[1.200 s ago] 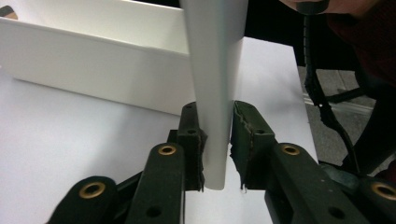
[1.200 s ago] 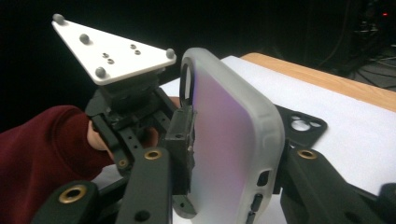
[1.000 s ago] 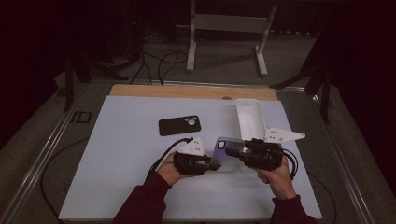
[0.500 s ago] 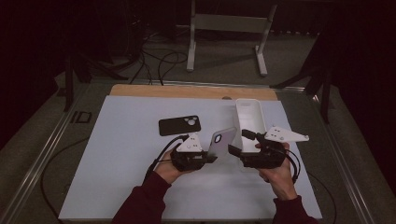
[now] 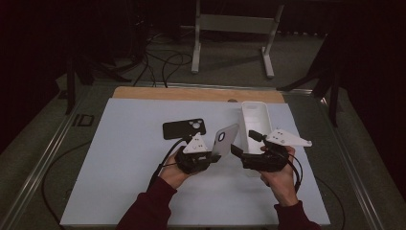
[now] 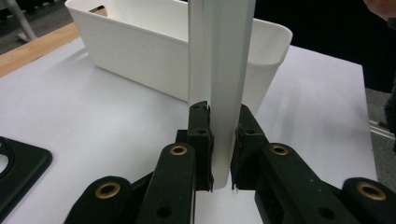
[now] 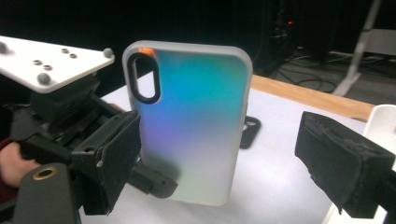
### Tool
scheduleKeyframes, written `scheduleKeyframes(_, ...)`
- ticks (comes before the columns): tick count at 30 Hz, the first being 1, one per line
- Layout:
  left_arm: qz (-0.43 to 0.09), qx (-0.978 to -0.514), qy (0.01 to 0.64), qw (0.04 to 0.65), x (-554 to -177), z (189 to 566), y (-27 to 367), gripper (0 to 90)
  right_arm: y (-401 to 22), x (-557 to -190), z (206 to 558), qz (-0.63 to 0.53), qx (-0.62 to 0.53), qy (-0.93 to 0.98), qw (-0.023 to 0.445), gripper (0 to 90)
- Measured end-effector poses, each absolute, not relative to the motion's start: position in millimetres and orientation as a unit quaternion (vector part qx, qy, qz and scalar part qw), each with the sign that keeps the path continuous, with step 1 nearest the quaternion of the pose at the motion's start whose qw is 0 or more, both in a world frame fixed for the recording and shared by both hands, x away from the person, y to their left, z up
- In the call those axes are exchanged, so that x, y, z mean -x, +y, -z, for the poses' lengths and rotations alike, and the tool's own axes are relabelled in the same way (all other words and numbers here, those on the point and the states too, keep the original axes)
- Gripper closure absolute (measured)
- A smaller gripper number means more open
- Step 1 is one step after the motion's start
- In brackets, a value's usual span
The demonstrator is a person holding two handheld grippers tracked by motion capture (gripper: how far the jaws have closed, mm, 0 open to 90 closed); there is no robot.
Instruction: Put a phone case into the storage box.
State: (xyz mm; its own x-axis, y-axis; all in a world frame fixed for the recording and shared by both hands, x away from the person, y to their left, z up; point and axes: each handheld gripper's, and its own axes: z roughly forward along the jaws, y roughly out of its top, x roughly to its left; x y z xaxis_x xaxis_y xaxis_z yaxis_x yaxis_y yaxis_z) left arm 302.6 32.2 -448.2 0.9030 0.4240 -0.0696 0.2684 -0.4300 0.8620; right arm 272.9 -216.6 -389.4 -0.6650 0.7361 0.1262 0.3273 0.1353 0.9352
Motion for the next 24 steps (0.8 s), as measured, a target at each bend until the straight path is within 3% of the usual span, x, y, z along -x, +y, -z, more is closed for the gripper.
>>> scheduleKeyframes(24,-0.060,-0.837,0.208,0.503,-298,451,18,81.1,-185,-276,390,-0.563,-0.403,0.691,0.210,15.0)
